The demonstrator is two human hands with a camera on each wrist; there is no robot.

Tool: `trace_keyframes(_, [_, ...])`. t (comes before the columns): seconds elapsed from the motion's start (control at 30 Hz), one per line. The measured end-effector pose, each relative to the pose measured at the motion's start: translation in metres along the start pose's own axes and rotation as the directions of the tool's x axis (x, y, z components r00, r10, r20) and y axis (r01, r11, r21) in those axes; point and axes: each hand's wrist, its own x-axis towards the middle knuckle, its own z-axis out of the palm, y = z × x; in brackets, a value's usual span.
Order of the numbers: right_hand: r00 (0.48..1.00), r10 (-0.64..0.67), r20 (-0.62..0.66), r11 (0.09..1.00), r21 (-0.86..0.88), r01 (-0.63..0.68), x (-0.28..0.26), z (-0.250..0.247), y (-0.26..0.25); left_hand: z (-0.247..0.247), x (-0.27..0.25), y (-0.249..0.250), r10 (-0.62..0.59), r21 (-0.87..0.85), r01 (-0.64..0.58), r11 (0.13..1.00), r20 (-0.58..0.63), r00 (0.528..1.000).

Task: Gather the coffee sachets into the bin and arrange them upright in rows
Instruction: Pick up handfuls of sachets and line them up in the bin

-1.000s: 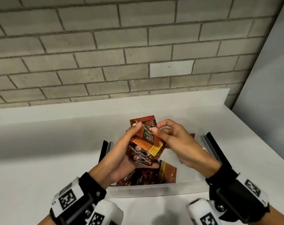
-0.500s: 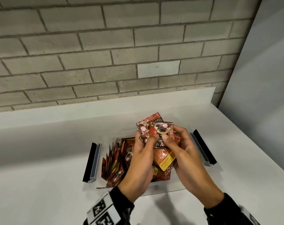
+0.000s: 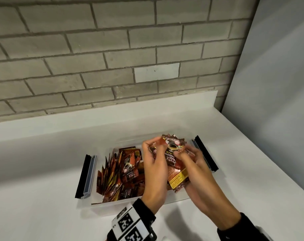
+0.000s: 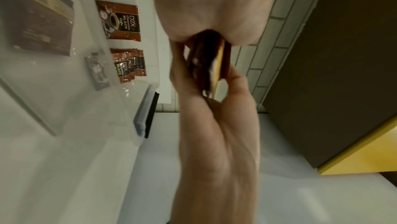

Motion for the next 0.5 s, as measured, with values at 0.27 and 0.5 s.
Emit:
trace_keyframes(0.27, [0.998,-0.054,0.030,0.974,-0.220,0.060,0.026,-0.002,-0.013,-0.014,0.006,0.002,-0.185,-0.058,0.194,0.979,0.136,0.973])
trace_keyframes(0.5, [0.928,-0.284,0.239,0.706,-0.603,0.371,0.032,0.007,0.008,-0.013,0.011,0.006,-0.310,-0.381,0.408,0.830,0.292,0.905])
